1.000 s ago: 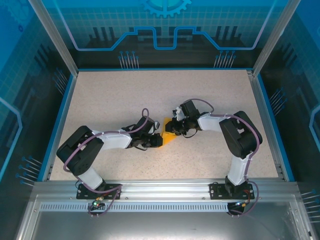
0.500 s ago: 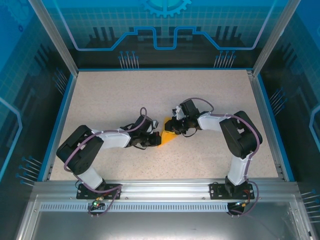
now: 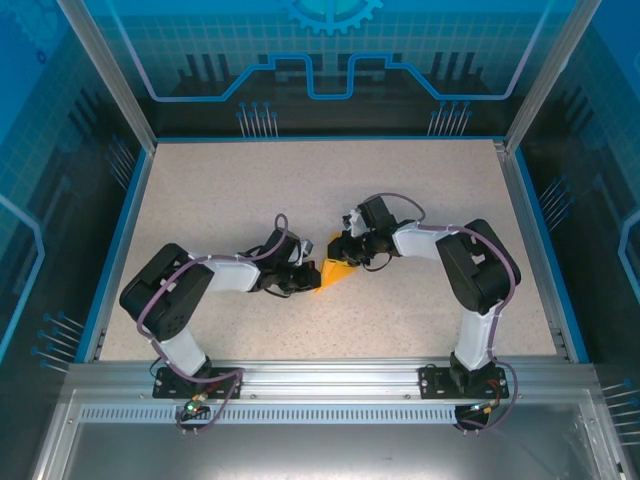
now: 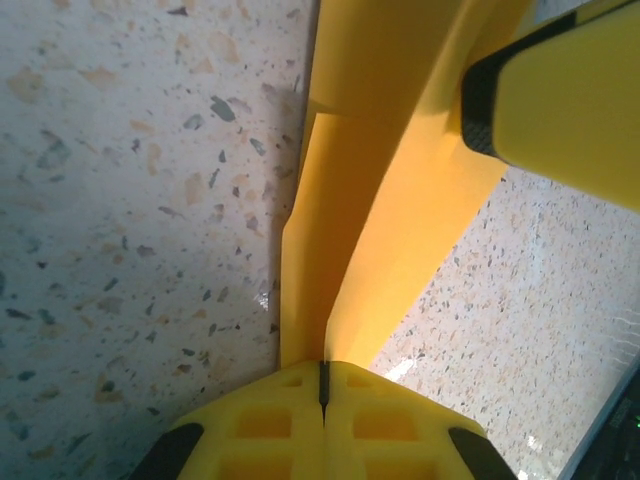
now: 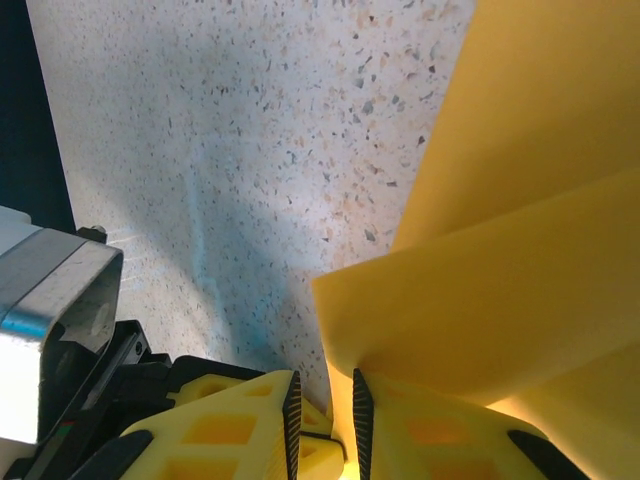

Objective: Fold a paper plane with a square sheet of paper (pick it up from the middle)
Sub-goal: Fourth fold the wing at the center of the table.

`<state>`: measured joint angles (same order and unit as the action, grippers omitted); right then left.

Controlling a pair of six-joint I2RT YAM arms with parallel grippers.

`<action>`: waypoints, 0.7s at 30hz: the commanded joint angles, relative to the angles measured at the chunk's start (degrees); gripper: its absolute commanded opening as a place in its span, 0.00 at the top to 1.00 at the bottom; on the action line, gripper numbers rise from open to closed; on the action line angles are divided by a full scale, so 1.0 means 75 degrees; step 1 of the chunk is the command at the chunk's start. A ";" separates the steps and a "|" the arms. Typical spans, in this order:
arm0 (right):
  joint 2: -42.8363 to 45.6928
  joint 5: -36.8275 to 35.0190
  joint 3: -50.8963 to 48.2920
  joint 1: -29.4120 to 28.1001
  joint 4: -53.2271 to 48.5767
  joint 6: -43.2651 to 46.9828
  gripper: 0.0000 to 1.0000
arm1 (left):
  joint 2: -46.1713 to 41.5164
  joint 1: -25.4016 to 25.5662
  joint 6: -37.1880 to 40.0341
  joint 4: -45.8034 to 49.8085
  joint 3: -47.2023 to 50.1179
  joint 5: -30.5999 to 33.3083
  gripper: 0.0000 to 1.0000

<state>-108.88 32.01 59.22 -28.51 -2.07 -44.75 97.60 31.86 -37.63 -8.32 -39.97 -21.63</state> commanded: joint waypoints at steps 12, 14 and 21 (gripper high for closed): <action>-0.0517 0.0099 0.0342 0.0064 -0.0113 0.0131 0.76 | 0.0262 -0.0213 -0.0259 0.0067 0.0159 -0.0228 0.97; -0.0553 0.0143 0.0342 0.0075 -0.0069 0.0131 0.76 | 0.0286 -0.0225 -0.0304 0.0040 0.0161 -0.0254 0.98; -0.0637 0.0200 0.0412 0.0133 -0.0197 0.0252 0.75 | 0.0368 -0.0256 -0.0462 -0.0044 0.0211 -0.0372 0.99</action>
<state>-112.60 32.45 61.23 -28.29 -2.15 -44.29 98.65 30.59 -39.94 -9.37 -39.97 -24.18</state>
